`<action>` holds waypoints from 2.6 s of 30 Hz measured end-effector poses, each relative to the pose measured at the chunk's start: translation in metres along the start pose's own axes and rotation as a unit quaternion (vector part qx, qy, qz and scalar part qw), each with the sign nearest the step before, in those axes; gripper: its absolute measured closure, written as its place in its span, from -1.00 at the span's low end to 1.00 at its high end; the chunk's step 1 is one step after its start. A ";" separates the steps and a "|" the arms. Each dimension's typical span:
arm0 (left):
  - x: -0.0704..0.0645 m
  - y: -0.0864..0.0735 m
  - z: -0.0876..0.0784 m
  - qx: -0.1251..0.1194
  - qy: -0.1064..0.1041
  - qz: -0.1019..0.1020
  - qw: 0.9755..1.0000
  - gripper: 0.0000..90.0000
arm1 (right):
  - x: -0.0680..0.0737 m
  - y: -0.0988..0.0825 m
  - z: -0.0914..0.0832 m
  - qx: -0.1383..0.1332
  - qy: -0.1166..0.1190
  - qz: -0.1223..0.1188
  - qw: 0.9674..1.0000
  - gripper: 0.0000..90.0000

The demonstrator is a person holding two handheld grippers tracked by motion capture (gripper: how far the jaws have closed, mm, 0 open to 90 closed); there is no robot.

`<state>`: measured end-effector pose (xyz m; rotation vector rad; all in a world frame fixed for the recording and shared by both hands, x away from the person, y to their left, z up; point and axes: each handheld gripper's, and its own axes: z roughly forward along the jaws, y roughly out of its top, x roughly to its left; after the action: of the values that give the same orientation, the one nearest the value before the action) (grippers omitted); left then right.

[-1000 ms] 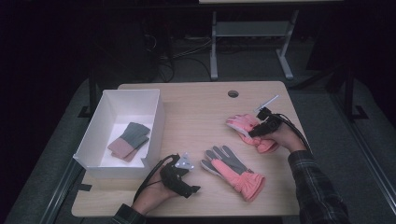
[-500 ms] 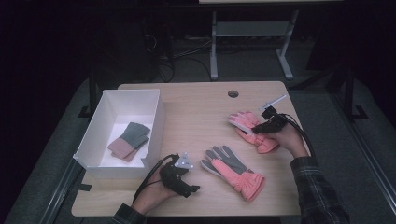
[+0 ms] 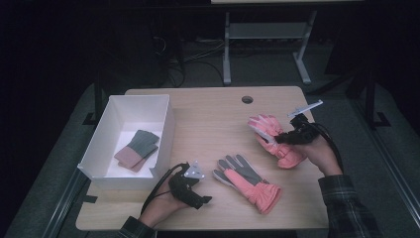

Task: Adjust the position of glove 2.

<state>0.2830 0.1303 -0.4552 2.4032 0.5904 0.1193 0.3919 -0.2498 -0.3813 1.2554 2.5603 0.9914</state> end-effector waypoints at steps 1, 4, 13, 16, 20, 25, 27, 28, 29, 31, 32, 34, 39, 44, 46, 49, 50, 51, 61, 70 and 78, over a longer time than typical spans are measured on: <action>0.000 0.000 0.000 0.001 -0.001 0.002 1.000 -0.62 | 0.003 -0.001 -0.004 -0.005 0.003 0.001 1.000 0.87; 0.001 0.000 0.000 -0.001 0.001 0.003 1.000 -0.62 | 0.013 -0.002 -0.016 -0.014 0.014 0.005 1.000 0.87; 0.001 0.000 -0.001 -0.002 0.004 0.002 1.000 -0.62 | 0.051 -0.004 -0.036 -0.017 0.046 -0.020 0.999 0.87; 0.000 0.000 -0.001 -0.004 0.004 0.001 1.000 -0.62 | 0.062 -0.005 -0.037 -0.014 0.054 -0.033 0.998 0.87; 0.001 0.000 -0.002 0.000 0.005 0.006 1.000 -0.62 | 0.078 -0.009 -0.036 -0.008 0.064 -0.038 0.997 0.87; 0.000 0.000 -0.002 -0.004 0.005 0.000 1.000 -0.62 | 0.090 -0.012 -0.031 0.003 0.072 -0.042 0.996 0.87; 0.000 0.000 -0.002 -0.003 0.003 -0.002 1.000 -0.62 | 0.095 -0.013 -0.028 0.008 0.078 -0.045 0.996 0.87; -0.001 0.000 -0.002 -0.004 0.003 -0.002 1.000 -0.62 | 0.097 -0.013 -0.027 0.010 0.079 -0.045 0.996 0.87; -0.001 0.000 -0.002 -0.005 0.003 -0.003 1.000 -0.62 | 0.099 -0.014 -0.025 0.011 0.083 -0.050 0.995 0.87; 0.000 0.000 -0.001 -0.005 0.003 -0.003 1.000 -0.62 | 0.104 -0.015 -0.023 0.012 0.087 -0.050 0.995 0.87; 0.000 0.000 -0.001 -0.004 0.003 -0.002 1.000 -0.62 | 0.106 -0.015 -0.023 0.015 0.089 -0.049 0.995 0.87; 0.000 0.000 -0.002 -0.001 0.004 0.000 1.000 -0.62 | 0.109 -0.016 -0.020 0.018 0.091 -0.055 0.994 0.87; 0.000 0.000 -0.001 -0.004 0.006 0.002 1.000 -0.62 | 0.114 -0.016 -0.006 0.033 0.091 -0.060 0.994 0.87; -0.001 0.000 -0.001 -0.005 0.005 0.000 1.000 -0.62 | 0.118 -0.018 0.006 0.047 0.094 -0.059 0.993 0.87; 0.000 0.000 -0.001 -0.002 0.005 0.002 1.000 -0.62 | 0.119 -0.018 0.011 0.051 0.091 -0.060 0.993 0.87; -0.001 0.000 0.000 -0.005 0.006 0.000 1.000 -0.62 | 0.124 -0.020 0.020 0.066 0.088 -0.064 0.992 0.87; -0.001 0.000 0.000 -0.005 0.005 0.000 1.000 -0.62 | 0.125 -0.020 0.023 0.070 0.085 -0.069 0.992 0.87; -0.001 0.000 0.000 -0.005 0.005 0.000 1.000 -0.62 | 0.128 -0.021 0.027 0.076 0.081 -0.074 0.991 0.86; -0.003 0.001 0.001 -0.003 0.004 0.003 1.000 -0.61 | 0.136 -0.024 0.042 0.099 0.049 -0.091 0.990 0.80; -0.002 0.002 -0.008 -0.019 0.005 -0.001 1.000 -0.29 | 0.127 -0.018 0.012 0.022 0.077 -0.078 0.994 0.34; -0.004 0.007 -0.020 -0.034 -0.018 -0.010 0.999 0.76 | 0.108 -0.024 -0.017 -0.028 0.050 -0.077 0.995 0.94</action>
<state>0.2776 0.1355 -0.4347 2.3294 0.5840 0.0871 0.2998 -0.1887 -0.3644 1.0010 2.6366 1.1113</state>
